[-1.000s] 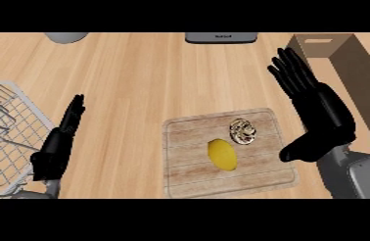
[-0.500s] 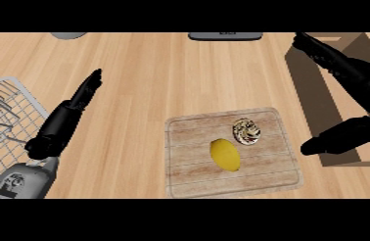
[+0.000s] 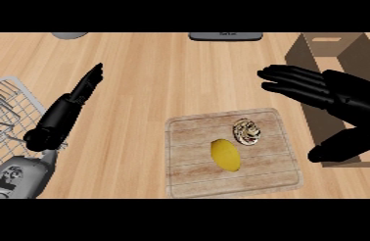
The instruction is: Pick the lemon from the cutting board and place it in the cardboard box
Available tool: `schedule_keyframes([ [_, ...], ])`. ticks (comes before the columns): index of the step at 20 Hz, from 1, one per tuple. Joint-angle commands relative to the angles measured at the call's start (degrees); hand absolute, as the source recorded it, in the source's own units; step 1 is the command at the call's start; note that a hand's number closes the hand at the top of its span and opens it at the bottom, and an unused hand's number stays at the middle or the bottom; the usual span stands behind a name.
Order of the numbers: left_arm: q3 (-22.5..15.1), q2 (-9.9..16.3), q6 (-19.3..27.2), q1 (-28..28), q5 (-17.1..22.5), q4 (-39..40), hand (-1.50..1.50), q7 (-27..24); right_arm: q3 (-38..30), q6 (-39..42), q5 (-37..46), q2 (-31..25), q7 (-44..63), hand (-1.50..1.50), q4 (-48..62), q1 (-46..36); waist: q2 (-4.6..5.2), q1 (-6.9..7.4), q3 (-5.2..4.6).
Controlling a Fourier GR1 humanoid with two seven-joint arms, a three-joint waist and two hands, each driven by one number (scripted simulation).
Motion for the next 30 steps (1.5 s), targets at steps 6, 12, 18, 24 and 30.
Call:
schedule_keyframes([
  [6, 0.6, -1.2, -0.7, 0.7, -1.5, 0.1, 0.0, -0.5, 12.4, 6.2, 13.5, 0.6, 16.1, -1.5, -16.4, -0.6, -0.25, -0.46, -0.04],
  [12, 1.5, -1.8, -0.8, 1.2, -1.8, -2.7, 0.0, 2.6, 20.4, 12.2, 19.7, 5.8, 31.5, -1.5, -23.5, 1.5, -0.27, -0.3, -0.01],
  [18, 3.8, -1.7, -4.1, 4.3, -2.5, -4.4, 0.0, 0.5, 21.4, 18.6, 22.0, 10.1, 37.9, -1.5, -26.2, 5.6, -0.14, -0.06, 0.03],
  [24, 3.8, -6.2, -4.0, 1.1, -6.5, -1.8, 0.0, 1.3, 23.1, 16.9, 30.4, 14.1, 34.9, -1.5, -20.2, 6.6, 0.0, -0.05, 0.05],
  [30, 9.1, -4.5, -9.2, 1.5, -5.3, 0.5, 0.0, -1.2, 22.6, 16.5, 36.5, 17.7, 34.2, -1.5, -18.8, 6.3, -0.01, -0.07, 0.04],
])
